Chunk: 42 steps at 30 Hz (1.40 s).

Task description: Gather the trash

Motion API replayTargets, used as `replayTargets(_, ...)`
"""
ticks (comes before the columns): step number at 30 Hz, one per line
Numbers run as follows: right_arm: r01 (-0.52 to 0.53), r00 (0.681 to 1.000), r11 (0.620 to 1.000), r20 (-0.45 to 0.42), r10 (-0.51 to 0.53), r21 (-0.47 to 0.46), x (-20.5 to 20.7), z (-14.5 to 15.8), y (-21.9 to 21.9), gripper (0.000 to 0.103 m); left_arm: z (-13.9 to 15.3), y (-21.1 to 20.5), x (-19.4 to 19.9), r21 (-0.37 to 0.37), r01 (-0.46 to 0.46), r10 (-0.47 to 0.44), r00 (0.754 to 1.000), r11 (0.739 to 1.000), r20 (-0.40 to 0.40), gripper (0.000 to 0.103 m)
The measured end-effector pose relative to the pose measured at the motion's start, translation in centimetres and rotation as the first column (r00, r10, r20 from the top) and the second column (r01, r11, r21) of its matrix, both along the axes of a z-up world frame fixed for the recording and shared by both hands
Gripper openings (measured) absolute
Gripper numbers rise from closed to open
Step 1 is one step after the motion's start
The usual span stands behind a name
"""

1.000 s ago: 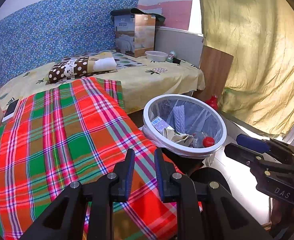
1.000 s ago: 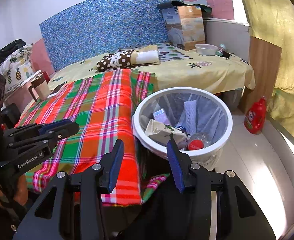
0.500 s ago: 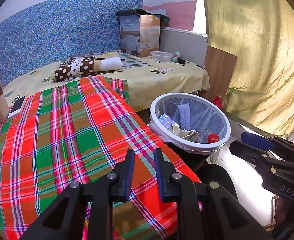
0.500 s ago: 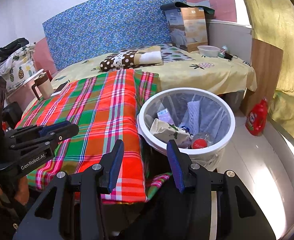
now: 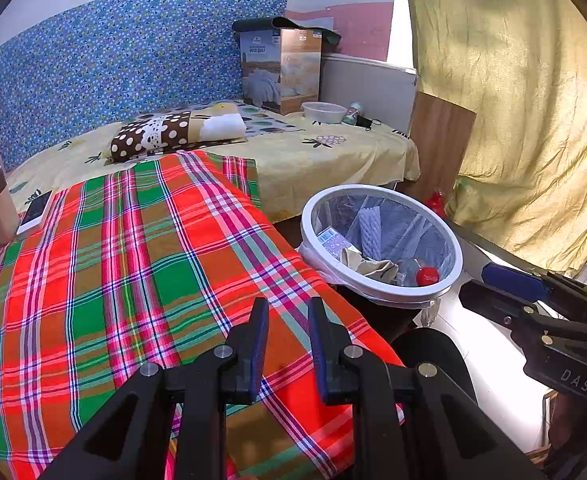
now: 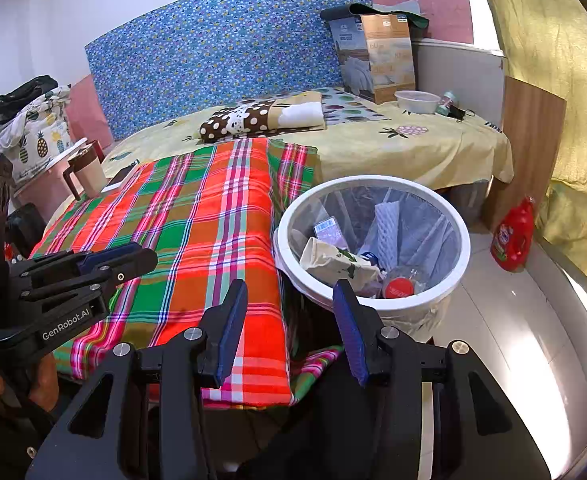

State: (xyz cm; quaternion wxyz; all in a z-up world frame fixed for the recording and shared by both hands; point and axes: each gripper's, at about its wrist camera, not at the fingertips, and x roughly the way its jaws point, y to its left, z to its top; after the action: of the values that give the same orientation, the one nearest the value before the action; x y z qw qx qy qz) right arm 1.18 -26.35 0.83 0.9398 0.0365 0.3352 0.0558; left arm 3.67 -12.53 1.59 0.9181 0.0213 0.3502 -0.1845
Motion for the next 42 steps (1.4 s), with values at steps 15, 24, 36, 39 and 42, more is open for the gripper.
replayTargets(15, -0.004, 1.0, 1.0, -0.001, 0.004, 0.001, 0.07, -0.02, 0.09, 0.047, 0.06, 0.04, -0.04, -0.003, 0.0, 0.0, 1.0, 1.0, -0.001, 0.02)
replayTargets(24, -0.004, 1.0, 1.0, -0.001, 0.004, 0.002, 0.11, -0.07, 0.25, 0.047, 0.0, 0.01, 0.14, -0.006, -0.002, 0.002, 1.0, 1.0, -0.004, 0.02)
replayTargets(36, -0.005, 1.0, 1.0, 0.0, 0.005, 0.001, 0.11, -0.03, 0.18, 0.047, -0.04, 0.13, 0.24, -0.008, -0.003, 0.003, 1.0, 1.0, -0.009, 0.02)
replayTargets(39, -0.004, 1.0, 1.0, -0.001, 0.004, 0.001, 0.12, -0.03, 0.18, 0.047, -0.08, 0.14, 0.18, -0.01, -0.004, 0.004, 1.0, 1.0, -0.009, 0.02)
replayTargets(42, -0.005, 1.0, 1.0, 0.0, 0.005, 0.001, 0.1, -0.01, 0.17, 0.047, -0.11, 0.15, 0.15, -0.007, -0.005, 0.005, 1.0, 1.0, -0.008, 0.02)
